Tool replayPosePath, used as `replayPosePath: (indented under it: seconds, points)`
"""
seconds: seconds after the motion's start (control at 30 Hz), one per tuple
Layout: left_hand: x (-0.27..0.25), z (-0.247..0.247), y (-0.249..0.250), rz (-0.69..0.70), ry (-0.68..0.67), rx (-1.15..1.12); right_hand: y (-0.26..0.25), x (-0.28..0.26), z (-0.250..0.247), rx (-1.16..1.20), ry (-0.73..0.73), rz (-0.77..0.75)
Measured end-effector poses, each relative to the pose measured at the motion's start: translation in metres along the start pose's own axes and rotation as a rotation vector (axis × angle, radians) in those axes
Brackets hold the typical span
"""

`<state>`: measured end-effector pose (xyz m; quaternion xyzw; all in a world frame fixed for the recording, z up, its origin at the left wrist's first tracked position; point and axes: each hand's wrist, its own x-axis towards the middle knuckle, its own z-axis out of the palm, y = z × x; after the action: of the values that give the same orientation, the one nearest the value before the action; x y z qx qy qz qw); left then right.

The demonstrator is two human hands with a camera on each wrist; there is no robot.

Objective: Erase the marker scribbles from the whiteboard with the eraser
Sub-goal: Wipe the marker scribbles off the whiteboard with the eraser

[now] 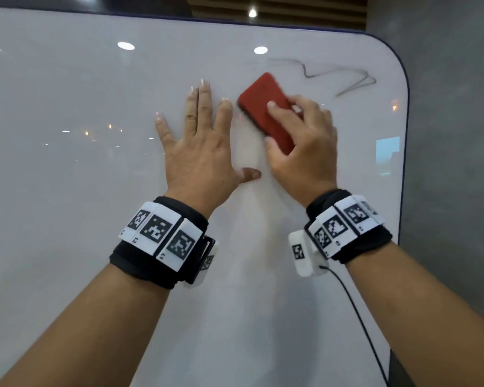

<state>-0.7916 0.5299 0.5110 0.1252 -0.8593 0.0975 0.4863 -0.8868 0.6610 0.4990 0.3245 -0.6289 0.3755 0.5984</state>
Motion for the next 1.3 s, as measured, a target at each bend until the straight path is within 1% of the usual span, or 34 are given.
replayPosePath:
  seconds: [0.03,0.1,0.13,0.17,0.2,0.23,0.3,0.37,0.4,0.43,0.53,0.57,0.6,0.63,0.7,0.77,0.8,0.83,0.87,0.97,1.0,1.03,1.07,1.13,1.2,1.23,1.27,1.3]
  points:
    - [0.001,-0.001,0.0,-0.002,-0.008,0.01,0.008,0.008,-0.003,-0.017,0.033,0.047]
    - [0.001,-0.004,0.001,-0.005,-0.006,0.024,0.017,0.022,-0.007,0.012,0.101,0.189]
    - [0.001,-0.005,0.001,-0.009,-0.006,0.027,0.015,0.024,-0.006,0.027,0.119,0.235]
    - [0.002,-0.006,0.001,-0.014,-0.005,0.028,0.008,0.023,-0.003,0.029,0.119,0.248]
    - [0.002,-0.006,0.001,-0.019,-0.002,0.022,-0.001,0.019,0.001,0.028,0.099,0.229]
    - [0.002,-0.006,0.001,-0.021,0.01,0.011,-0.011,0.013,0.004,0.029,0.064,0.179]
    - [0.003,-0.006,0.0,-0.02,0.042,-0.01,-0.021,0.003,0.008,0.033,-0.016,0.038]
    - [0.002,-0.004,-0.001,-0.032,0.036,-0.012,-0.015,0.008,0.004,0.002,-0.065,-0.053]
    - [0.002,-0.003,-0.001,-0.045,0.017,-0.007,-0.008,0.016,0.002,-0.023,-0.052,-0.049]
    - [0.002,-0.002,-0.002,-0.054,0.0,-0.002,0.0,0.026,0.0,-0.036,-0.017,0.003]
    - [0.001,0.001,-0.003,-0.054,-0.012,0.014,0.009,0.05,-0.001,0.018,0.112,0.266]
    - [0.001,0.001,-0.003,-0.053,-0.011,0.017,0.004,0.051,0.003,0.016,0.121,0.296]
    - [0.001,0.001,-0.003,-0.054,-0.011,0.013,-0.006,0.048,0.007,0.011,0.104,0.278]
    - [0.001,0.001,-0.003,-0.055,-0.011,0.005,-0.016,0.042,0.011,0.009,0.071,0.22]
    - [0.001,0.001,-0.002,-0.048,-0.003,-0.012,-0.032,0.031,0.017,0.006,0.002,0.049]
    - [0.001,0.0,-0.001,-0.046,0.007,-0.018,-0.033,0.03,0.017,-0.009,-0.053,-0.076]
    - [0.001,-0.001,-0.001,-0.052,0.001,-0.015,-0.03,0.035,0.015,-0.028,-0.064,-0.1]
    - [0.0,-0.002,0.0,-0.06,-0.012,-0.01,-0.024,0.04,0.013,-0.051,-0.058,-0.09]
    - [0.0,-0.003,0.001,-0.067,-0.029,-0.006,-0.015,0.046,0.01,-0.068,-0.033,-0.042]
    - [0.0,-0.005,0.003,-0.075,-0.048,0.009,0.005,0.059,0.001,-0.051,0.066,0.191]
    - [0.0,-0.006,0.003,-0.078,-0.049,0.012,0.004,0.058,0.002,-0.048,0.069,0.229]
    - [0.001,-0.006,0.003,-0.081,-0.053,0.008,0.0,0.054,0.004,-0.052,0.058,0.227]
    - [0.001,-0.005,0.006,-0.08,-0.056,-0.001,-0.005,0.048,0.005,-0.054,0.042,0.185]
    - [0.001,-0.005,0.007,-0.083,-0.052,-0.005,-0.014,0.033,0.008,-0.037,-0.005,0.019]
    - [0.001,-0.006,0.009,-0.082,-0.051,-0.003,-0.006,0.028,0.005,-0.059,-0.068,-0.116]
    - [0.001,-0.007,0.009,-0.086,-0.059,-0.008,0.002,0.03,0.001,-0.08,-0.076,-0.132]
    - [0.001,-0.007,0.01,-0.092,-0.069,-0.012,0.013,0.033,-0.004,-0.095,-0.057,-0.099]
    - [0.001,-0.007,0.011,-0.096,-0.078,-0.011,0.025,0.038,-0.009,-0.096,-0.015,-0.019]
